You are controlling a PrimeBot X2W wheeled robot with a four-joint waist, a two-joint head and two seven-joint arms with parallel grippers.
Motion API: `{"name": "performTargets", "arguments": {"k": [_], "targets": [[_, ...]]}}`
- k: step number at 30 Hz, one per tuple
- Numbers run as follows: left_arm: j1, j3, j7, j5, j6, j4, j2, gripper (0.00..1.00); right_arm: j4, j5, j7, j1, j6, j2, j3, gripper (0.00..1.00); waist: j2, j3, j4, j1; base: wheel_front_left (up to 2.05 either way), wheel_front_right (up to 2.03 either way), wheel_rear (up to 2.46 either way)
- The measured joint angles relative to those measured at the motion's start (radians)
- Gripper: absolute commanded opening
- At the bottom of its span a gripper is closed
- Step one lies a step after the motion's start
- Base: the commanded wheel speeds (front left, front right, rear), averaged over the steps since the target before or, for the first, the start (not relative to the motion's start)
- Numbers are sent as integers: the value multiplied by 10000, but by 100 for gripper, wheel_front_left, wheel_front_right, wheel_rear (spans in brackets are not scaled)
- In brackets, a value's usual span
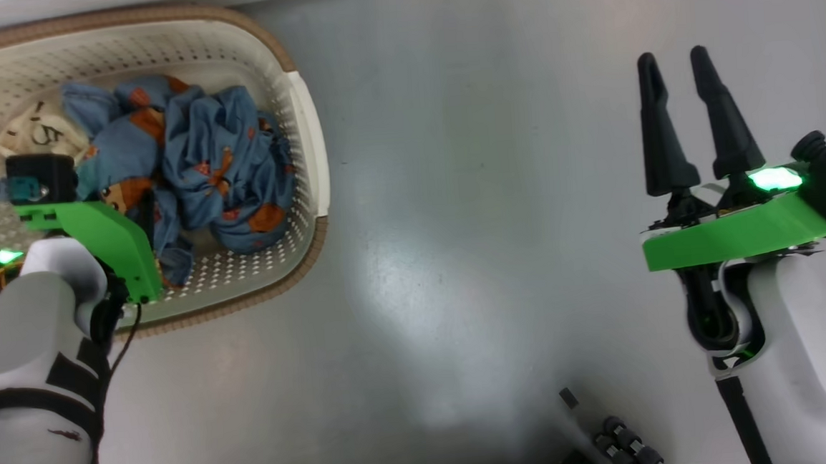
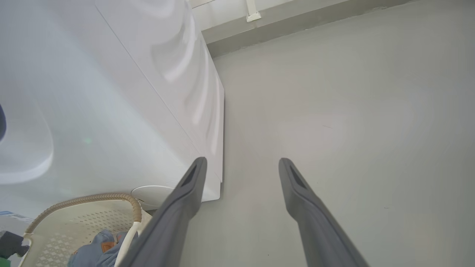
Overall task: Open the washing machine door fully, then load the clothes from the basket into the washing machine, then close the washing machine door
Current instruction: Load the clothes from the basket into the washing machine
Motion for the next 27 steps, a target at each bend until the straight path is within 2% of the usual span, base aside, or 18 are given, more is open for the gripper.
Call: {"name": "performTargets", "arguments": {"k": [9,10,11,12,13,20,27], "targets": [[-270,-59,305,-29,121,21,270,100,-79,-2,0,-128,0,109,226,100,0,283,-326,0,0,0,0],[-273,-61,355,-48,115,21,278,93,-92,-2,0,-134,0,113,242,100,0,294,-362,0,0,0,0],[-272,-63,395,-96,111,25,284,59,-90,0,0,-134,0,121,267,100,0,300,-397,0,0,0,0],[-272,-65,395,-104,73,25,295,35,-88,0,0,-134,0,128,295,100,0,301,-429,0,0,0,0],[-272,-82,399,-104,73,23,311,0,-86,0,0,-134,0,130,330,100,0,297,-461,0,0,0,0],[-237,-113,441,-213,25,25,286,0,-65,0,0,-127,0,148,353,100,0,76,-510,0,0,0,0],[73,-75,-330,-443,-136,35,178,0,13,0,0,-105,0,150,184,100,0,-496,-390,0,0,0,0]]}}
